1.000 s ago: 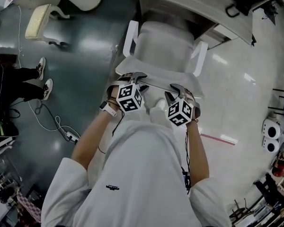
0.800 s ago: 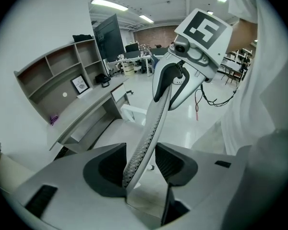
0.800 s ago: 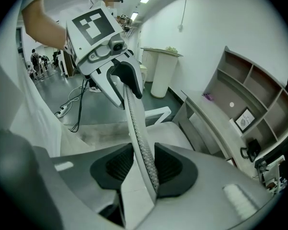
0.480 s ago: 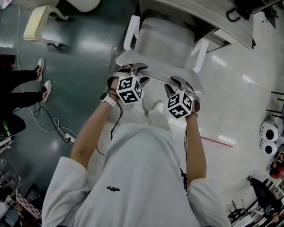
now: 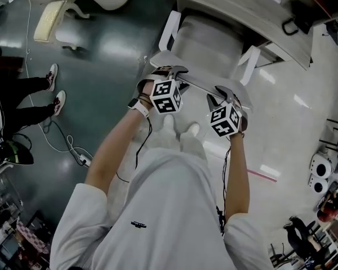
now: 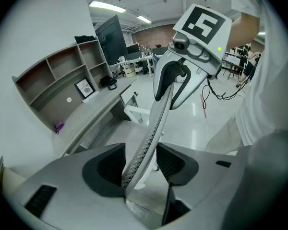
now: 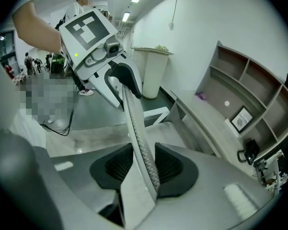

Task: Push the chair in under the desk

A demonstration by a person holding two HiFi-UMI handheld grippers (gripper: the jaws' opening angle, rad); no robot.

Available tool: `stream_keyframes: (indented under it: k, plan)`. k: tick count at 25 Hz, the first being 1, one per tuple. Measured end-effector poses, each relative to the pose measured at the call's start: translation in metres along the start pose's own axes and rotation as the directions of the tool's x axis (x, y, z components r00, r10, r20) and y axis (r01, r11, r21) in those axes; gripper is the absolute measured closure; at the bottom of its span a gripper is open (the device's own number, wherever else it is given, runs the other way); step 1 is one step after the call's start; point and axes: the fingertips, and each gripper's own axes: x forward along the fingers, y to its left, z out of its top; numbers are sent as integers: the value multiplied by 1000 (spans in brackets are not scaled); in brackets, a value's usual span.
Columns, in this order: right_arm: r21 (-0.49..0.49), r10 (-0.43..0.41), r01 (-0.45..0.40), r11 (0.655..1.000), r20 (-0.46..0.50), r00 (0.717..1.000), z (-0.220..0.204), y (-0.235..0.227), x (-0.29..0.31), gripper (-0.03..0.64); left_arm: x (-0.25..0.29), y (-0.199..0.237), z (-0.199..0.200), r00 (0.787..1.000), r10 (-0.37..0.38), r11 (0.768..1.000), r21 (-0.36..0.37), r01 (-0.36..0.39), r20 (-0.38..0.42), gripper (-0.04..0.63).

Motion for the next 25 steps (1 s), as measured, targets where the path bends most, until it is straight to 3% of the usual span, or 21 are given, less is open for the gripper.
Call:
stream_keyframes:
  k: [17,25]
  plan:
    - [0,-43,43,999,12,999,25,-48,22,465,16,58,9,1000,25,999,46,-25,15,390]
    - [-27,-52,52,998,19,998,18,-87,27,465,38,81,32,999,46,998,45,-47,22,390]
